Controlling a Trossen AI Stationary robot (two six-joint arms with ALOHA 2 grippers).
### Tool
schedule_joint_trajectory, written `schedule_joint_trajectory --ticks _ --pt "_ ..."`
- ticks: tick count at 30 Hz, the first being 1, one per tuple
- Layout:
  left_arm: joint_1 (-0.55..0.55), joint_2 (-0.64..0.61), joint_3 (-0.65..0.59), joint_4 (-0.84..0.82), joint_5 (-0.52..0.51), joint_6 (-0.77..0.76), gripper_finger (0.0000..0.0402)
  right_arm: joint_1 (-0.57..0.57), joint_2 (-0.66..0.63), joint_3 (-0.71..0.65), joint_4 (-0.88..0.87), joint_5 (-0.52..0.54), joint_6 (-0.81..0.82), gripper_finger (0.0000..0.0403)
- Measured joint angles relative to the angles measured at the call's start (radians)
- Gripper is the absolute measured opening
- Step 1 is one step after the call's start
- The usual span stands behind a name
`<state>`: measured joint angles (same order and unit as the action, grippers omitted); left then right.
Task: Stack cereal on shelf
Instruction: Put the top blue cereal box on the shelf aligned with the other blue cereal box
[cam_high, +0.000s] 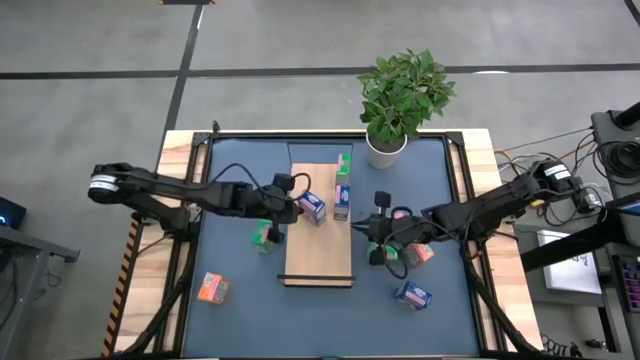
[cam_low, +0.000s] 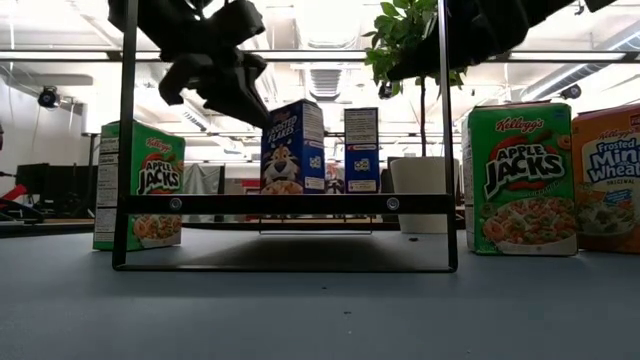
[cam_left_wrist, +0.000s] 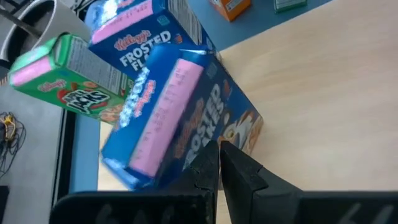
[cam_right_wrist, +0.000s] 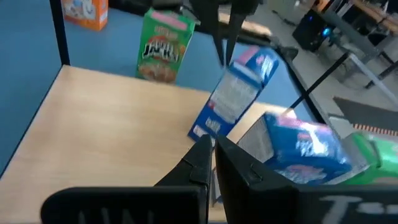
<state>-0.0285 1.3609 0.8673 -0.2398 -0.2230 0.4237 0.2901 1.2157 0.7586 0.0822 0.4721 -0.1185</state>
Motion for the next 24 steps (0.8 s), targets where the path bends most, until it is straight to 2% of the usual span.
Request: schedule_joint_trajectory --ticks 5,13,24 --pt "0.001 0.053 0.0 0.039 -0.007 -0.019 0.0 0.0 -0.033 -0.001 0.007 -0.003 -0.021 0.0012" --pt "0.013 0.106 0.0 0.051 -0.153 -0.01 0.0 0.0 -0.038 -0.004 0.005 -0.028 -0.014 0.0012" --pt "0.026 0.127 0.0 0.06 -0.143 -0.04 0.0 0.0 -0.038 -0.004 0.005 -0.028 -0.013 0.0012"
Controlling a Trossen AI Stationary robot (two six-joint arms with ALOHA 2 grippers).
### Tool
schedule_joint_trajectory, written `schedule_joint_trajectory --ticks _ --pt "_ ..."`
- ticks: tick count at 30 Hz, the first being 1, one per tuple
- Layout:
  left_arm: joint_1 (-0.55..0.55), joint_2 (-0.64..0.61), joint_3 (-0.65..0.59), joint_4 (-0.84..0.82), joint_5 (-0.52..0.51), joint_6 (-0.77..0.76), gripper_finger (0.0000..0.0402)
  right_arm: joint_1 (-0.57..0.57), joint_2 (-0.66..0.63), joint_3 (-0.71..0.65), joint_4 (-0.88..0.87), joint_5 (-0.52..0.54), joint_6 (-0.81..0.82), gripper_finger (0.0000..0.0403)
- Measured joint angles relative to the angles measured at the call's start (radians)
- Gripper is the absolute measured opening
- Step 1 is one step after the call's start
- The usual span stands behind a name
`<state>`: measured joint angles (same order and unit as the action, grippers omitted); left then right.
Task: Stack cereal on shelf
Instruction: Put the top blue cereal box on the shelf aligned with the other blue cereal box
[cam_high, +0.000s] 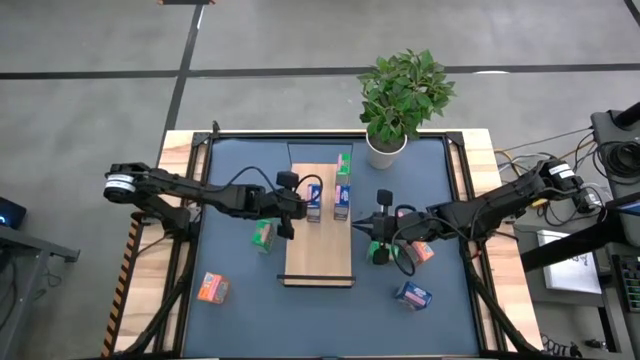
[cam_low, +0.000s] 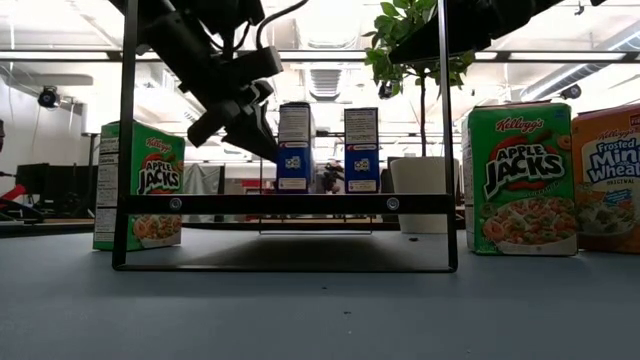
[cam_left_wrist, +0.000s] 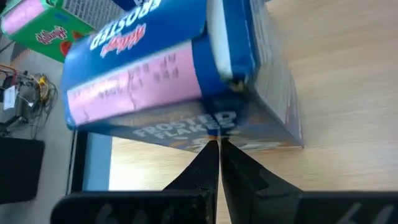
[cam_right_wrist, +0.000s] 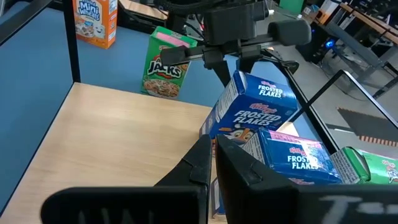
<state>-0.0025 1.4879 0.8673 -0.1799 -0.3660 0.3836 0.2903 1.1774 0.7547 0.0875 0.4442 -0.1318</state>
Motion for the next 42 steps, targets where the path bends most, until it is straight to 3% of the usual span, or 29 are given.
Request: schedule_joint_trajectory --ticks 5,23,42 --pt "0.0 0.0 0.0 0.001 0.073 -0.021 0.0 0.0 0.0 0.0 0.0 0.0 0.0 0.0012" --pt "0.021 0.0 -0.03 0.046 0.078 -0.038 0.0 0.0 0.0 0.0 0.0 -0.001 0.008 0.0012" --pt "0.025 0.0 -0.1 0.236 0.078 -0.056 0.0 0.0 0.0 0.0 0.0 0.0 0.017 0.0012"
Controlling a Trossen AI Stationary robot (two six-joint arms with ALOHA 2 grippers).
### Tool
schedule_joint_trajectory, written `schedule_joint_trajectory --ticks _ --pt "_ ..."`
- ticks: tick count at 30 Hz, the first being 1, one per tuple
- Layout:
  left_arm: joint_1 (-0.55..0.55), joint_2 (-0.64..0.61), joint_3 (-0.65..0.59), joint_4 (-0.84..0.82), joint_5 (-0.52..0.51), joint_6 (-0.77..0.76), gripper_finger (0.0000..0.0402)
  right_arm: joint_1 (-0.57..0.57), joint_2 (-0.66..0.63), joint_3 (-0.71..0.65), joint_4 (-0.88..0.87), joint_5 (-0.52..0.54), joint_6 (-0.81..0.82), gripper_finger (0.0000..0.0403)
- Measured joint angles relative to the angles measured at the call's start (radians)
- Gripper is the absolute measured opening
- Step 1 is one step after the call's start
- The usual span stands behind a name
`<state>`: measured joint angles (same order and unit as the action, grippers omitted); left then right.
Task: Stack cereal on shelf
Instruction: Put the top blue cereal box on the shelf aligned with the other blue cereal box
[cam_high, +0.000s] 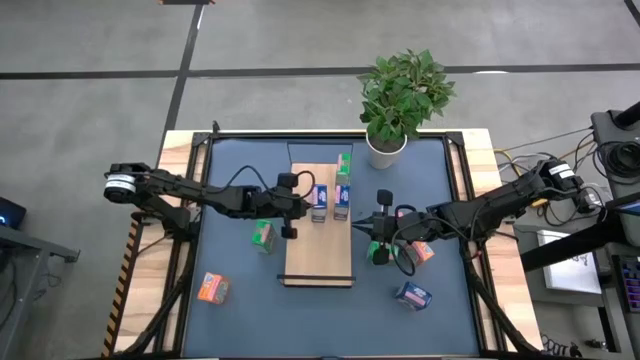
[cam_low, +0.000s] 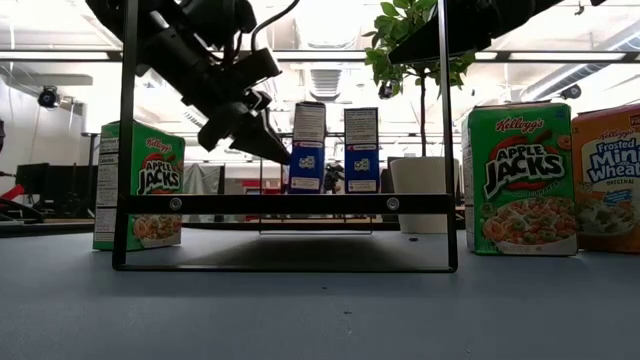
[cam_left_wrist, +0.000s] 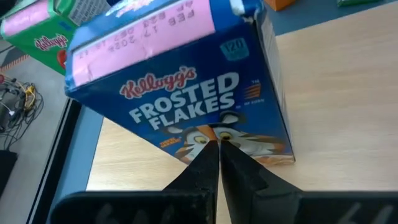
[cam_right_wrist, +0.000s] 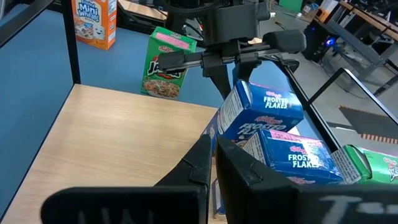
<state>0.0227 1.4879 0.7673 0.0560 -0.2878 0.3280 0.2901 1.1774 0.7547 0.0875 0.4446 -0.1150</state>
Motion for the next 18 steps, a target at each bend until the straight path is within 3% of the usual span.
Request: schedule_joint_trajectory --ticks 18 --pt "0.0 -0.001 -0.002 0.021 0.0 -0.023 0.0 0.0 0.0 0.0 0.0 0.001 0.003 0.0012"
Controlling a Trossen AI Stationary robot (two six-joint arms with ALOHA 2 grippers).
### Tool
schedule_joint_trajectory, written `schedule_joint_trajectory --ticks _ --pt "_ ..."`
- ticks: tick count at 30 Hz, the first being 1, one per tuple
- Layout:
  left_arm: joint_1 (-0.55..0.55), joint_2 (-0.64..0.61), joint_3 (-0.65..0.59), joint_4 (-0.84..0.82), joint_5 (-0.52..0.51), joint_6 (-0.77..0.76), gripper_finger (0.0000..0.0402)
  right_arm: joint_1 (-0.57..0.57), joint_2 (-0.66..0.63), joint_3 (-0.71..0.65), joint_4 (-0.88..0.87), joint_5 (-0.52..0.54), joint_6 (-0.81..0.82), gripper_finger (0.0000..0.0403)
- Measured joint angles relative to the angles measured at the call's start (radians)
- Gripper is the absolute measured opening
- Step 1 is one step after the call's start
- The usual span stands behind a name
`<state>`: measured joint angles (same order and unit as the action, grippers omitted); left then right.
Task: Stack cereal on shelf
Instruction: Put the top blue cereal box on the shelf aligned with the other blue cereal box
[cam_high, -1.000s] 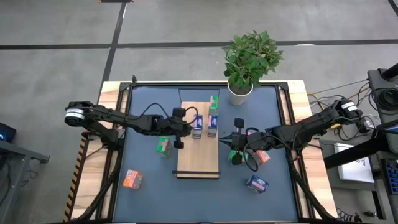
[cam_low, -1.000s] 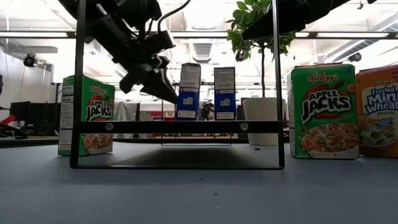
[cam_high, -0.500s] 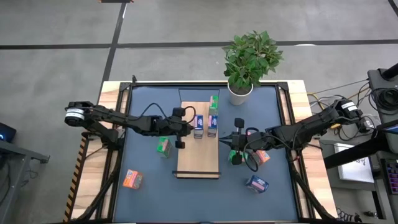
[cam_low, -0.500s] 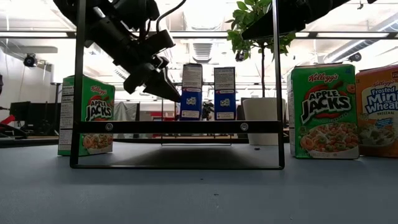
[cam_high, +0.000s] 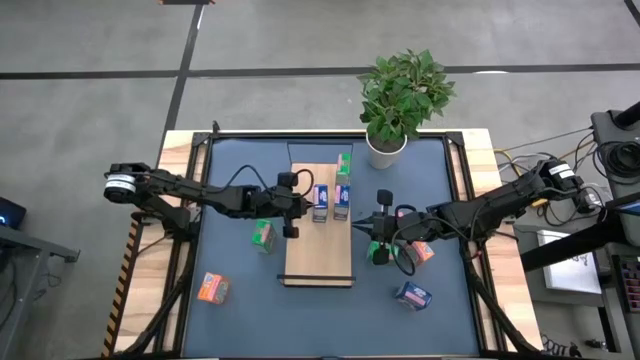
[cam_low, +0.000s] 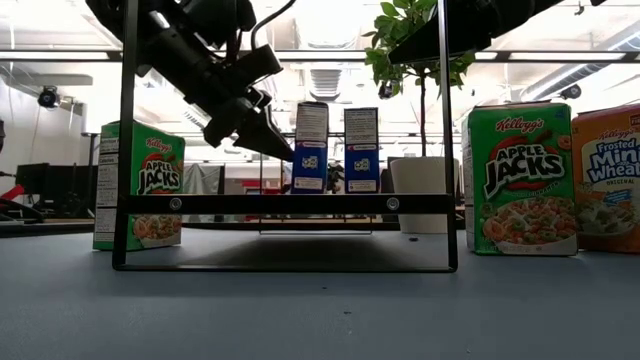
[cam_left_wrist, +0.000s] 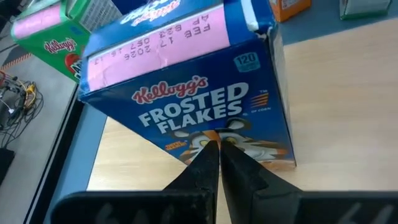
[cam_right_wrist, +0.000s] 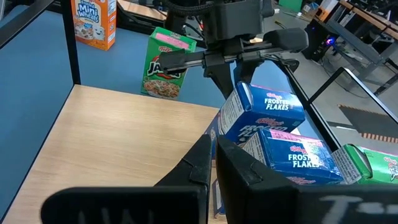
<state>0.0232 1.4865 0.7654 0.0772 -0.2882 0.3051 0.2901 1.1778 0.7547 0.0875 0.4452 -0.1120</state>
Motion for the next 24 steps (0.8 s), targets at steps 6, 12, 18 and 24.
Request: schedule_joint_trajectory --ticks 6,12,18,24 --pt "-0.003 -0.058 0.04 -0.107 0.0 0.003 0.0 0.0 0.0 0.001 0.0 0.0 0.0 0.0012" --pt "-0.005 -0.093 0.053 -0.187 0.154 -0.001 0.0 0.0 0.0 0.001 -0.001 0.0 0.006 0.0012" --pt "-0.01 -0.064 0.05 -0.092 0.305 -0.032 0.0 0.0 0.0 0.001 0.0 0.001 0.006 0.0012" --pt "-0.009 -0.027 0.05 -0.067 0.169 -0.035 0.0 0.0 0.0 0.001 -0.001 0.001 0.007 0.0012"
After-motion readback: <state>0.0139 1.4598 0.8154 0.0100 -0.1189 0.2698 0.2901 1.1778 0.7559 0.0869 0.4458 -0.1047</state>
